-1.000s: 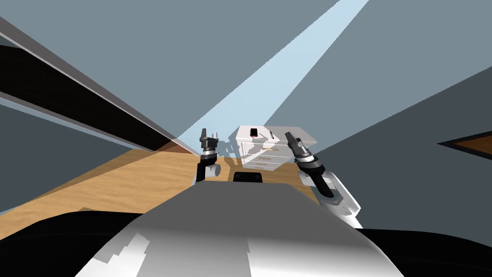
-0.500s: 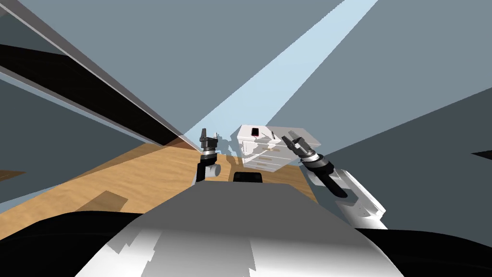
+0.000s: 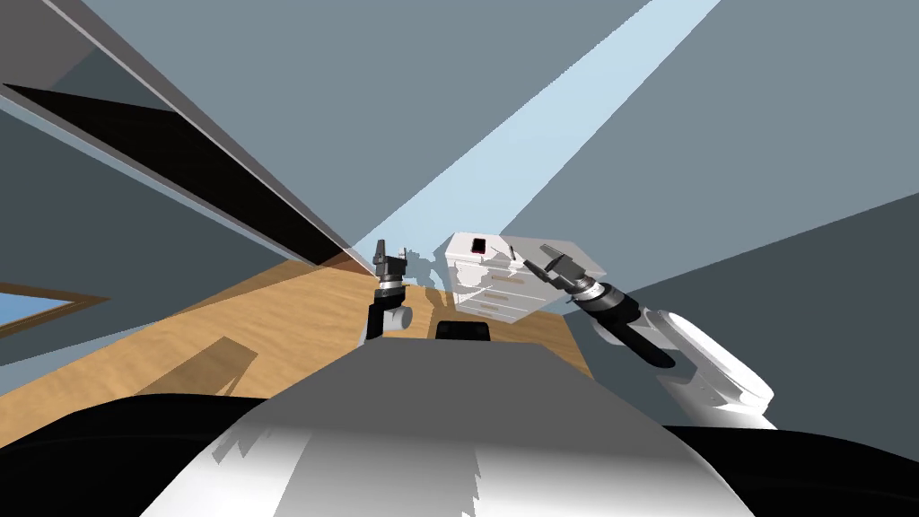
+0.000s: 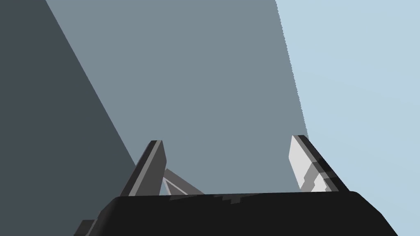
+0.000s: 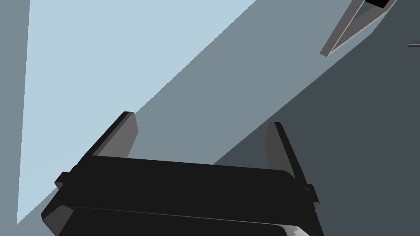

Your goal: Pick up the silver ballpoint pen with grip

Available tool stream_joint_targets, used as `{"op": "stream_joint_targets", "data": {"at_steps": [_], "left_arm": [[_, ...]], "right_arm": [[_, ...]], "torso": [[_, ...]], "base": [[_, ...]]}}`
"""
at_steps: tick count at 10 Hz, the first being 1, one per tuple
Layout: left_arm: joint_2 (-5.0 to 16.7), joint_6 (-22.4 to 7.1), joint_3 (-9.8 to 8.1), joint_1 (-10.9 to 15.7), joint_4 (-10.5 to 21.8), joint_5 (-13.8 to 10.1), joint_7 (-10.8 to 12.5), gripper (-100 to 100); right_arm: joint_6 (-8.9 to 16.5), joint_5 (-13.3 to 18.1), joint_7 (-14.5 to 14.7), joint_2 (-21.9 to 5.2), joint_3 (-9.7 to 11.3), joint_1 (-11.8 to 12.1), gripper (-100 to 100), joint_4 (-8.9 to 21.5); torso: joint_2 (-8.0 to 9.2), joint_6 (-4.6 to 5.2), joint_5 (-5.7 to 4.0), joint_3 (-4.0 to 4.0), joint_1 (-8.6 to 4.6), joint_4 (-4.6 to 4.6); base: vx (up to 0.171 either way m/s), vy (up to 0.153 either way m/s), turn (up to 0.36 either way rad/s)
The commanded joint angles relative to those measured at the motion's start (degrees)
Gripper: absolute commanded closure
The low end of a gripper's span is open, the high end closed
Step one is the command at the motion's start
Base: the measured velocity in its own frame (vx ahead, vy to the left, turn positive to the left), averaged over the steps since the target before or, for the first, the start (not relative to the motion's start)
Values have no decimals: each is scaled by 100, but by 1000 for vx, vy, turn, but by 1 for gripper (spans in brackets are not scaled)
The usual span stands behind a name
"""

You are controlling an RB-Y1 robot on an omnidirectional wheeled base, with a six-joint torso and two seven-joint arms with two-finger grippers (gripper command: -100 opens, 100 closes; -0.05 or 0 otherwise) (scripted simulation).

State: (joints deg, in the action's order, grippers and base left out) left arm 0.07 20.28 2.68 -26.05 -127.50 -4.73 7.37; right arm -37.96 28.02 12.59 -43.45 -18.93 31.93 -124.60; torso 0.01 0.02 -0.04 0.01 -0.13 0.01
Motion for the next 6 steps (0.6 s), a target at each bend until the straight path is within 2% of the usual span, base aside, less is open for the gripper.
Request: {"op": "stream_joint_targets", "data": {"at_steps": [1,3,4,5,6], "left_arm": [[0,0,0,0,0,0,0,0],[0,0,0,0,0,0,0,0],[0,0,0,0,0,0,0,0],[0,0,0,1,0,0,0,0],[0,0,0,0,0,0,0,0]], "right_arm": [[-60,286,209,-286,-219,60,-100,90],[-60,372,209,-529,-219,60,-100,90],[-130,635,382,-750,-421,125,-100,187],[-130,689,382,-926,-421,125,-100,187],[-201,903,547,-1109,-620,200,-100,288]], "torso": [[0,0,0,0,0,0],[1,1,-1,1,-2,0],[-1,2,0,0,5,0],[0,-3,1,0,5,0],[0,0,0,0,3,0]], "base": [[-27,-39,185],[-21,-24,41],[-24,-17,171],[-28,-27,105],[-34,-26,177]]}}
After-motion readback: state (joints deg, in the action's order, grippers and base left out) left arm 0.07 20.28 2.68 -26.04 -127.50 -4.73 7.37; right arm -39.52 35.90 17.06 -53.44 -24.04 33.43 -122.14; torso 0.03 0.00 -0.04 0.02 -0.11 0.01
